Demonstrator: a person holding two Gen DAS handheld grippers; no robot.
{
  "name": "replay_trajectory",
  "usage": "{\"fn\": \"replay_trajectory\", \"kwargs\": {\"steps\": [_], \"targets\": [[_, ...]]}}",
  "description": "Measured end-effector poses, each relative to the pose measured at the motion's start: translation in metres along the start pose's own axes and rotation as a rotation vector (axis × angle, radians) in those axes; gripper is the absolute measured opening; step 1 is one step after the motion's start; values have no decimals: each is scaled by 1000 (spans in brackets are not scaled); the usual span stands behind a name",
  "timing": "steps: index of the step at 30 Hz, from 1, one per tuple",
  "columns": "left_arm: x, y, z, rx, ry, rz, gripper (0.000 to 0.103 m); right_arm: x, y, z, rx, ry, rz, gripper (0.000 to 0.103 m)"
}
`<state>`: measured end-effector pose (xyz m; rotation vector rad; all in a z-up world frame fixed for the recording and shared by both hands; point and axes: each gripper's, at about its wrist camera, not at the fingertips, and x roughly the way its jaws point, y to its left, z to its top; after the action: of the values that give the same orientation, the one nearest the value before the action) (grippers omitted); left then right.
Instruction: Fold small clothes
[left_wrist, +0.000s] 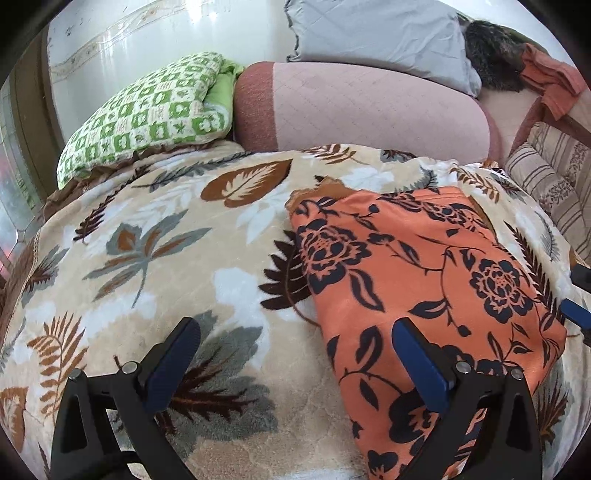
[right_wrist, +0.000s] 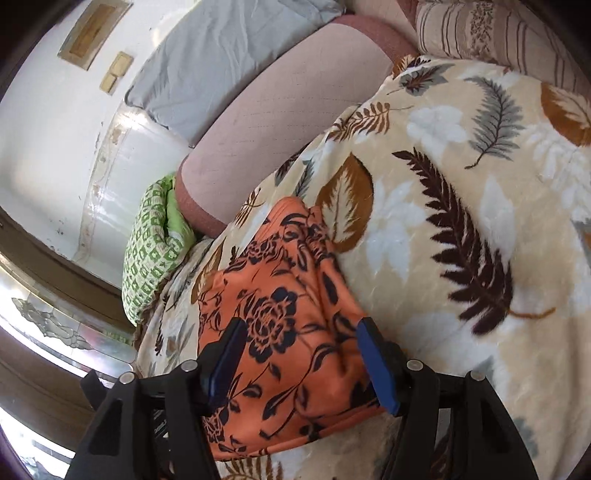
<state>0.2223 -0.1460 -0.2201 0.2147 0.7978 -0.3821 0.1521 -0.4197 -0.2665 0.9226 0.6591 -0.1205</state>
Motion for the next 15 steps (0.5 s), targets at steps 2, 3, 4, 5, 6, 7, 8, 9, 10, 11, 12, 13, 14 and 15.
{"fn": "replay_trajectory", "kwargs": {"steps": [2,3,4,5,6,7,8,9,10,11,12,13,14,15], "targets": [[1,-3,1,9,-1,-4,103,7,-8,8,29,24,18,66],[1,-4,1,11,0,-8,103,11,-10,11,32,34,20,66],[1,-5,2,14,1,-13,103,15,-12,14,34,43,22,66],[1,-6,2,15,1,-16,103,18,-14,18,37,51,23,66],[1,-6,3,17,-1,-19,103,21,-15,20,38,55,26,66],[1,-7,3,19,-3,-21,103,23,-16,21,38,61,34,66],[1,-7,4,20,-4,-23,103,25,-16,22,40,67,45,66],[1,-8,4,21,-5,-27,103,27,-18,24,42,75,54,66],[1,-8,5,22,-5,-31,103,28,-18,26,40,81,57,66],[1,-9,5,22,-4,-37,103,29,-19,27,38,87,60,66],[2,-9,5,22,-2,-43,103,31,-19,28,37,94,61,66],[2,-10,6,22,1,-52,103,32,-19,30,37,100,65,66],[3,-11,6,24,2,-60,103,33,-20,31,38,109,75,66],[4,-11,6,25,3,-64,103,35,-20,32,38,116,81,66]]}}
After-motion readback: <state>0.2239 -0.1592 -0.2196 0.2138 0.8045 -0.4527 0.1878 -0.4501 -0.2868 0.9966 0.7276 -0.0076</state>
